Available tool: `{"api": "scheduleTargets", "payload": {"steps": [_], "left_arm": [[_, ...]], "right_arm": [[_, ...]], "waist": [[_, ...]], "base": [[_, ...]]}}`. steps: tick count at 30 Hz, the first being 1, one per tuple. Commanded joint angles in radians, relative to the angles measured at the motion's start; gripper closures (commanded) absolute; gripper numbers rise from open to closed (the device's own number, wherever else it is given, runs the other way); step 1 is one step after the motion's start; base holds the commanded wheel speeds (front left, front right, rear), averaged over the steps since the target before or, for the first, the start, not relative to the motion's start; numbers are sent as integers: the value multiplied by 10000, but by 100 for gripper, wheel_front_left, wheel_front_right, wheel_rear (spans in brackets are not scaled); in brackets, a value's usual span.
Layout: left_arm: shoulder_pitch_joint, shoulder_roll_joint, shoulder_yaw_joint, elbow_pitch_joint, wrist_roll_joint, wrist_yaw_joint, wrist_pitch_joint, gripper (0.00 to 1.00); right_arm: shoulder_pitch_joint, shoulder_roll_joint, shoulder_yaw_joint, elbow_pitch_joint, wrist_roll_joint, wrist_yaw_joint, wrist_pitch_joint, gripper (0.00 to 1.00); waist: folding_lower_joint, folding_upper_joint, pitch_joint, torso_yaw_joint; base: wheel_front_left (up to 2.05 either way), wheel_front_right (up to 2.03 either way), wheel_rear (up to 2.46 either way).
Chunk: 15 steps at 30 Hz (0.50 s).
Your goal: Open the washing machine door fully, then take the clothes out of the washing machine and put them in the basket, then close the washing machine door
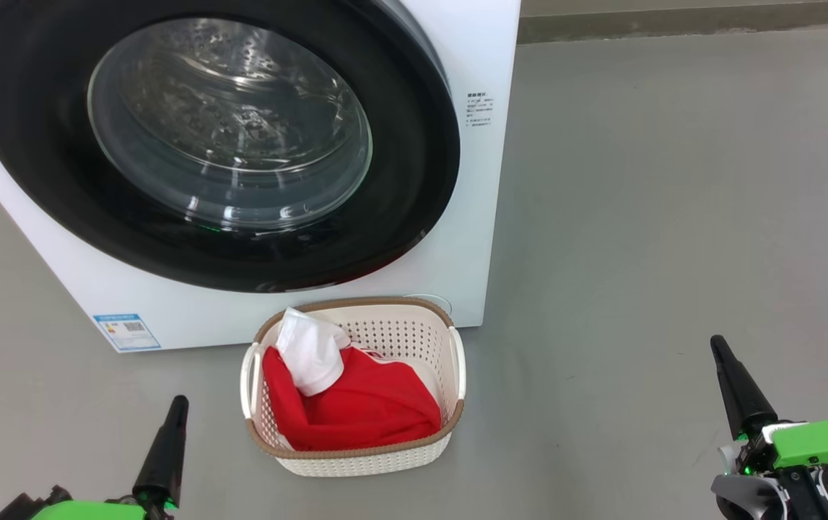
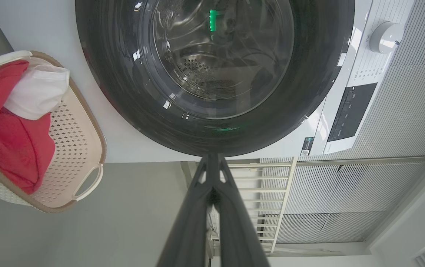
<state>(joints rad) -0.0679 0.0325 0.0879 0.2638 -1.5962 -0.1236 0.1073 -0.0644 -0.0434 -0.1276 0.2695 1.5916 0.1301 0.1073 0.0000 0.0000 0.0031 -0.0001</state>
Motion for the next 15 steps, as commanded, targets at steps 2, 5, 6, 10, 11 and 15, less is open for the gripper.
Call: {"api": "scheduleTargets", "payload": {"steps": [2,5,6,10,11,15], "left_arm": [[-402,177,262,-182,-121,-71,62,100],[-402,177,262,-183,-121,-71,62,100],[-402,177,262,-183,-122,-71,62,100],[-402,177,261,-183,-122,-71,62,100],[-402,177,261,-183,-122,-71,62,100],[-402,177,261,-183,-122,-71,61,100]], "right_arm": [[-436,-68,127,-247,160,6,68,100],[-436,-68,128,-247,161,6,68,100],[-436,-68,128,-247,161,6,68,100],[-436,-68,129,-247,162,6,67,100],[-436,-68,129,-247,162,6,67,100],[-436,-68,130,-247,163,6,66,100]], "waist": [[0,0,0,1],[0,0,0,1],[0,0,0,1],[0,0,0,1],[0,0,0,1],[0,0,0,1]], "base": [[0,0,0],[0,0,0],[0,0,0],[0,0,0],[0,0,0],[0,0,0]]}}
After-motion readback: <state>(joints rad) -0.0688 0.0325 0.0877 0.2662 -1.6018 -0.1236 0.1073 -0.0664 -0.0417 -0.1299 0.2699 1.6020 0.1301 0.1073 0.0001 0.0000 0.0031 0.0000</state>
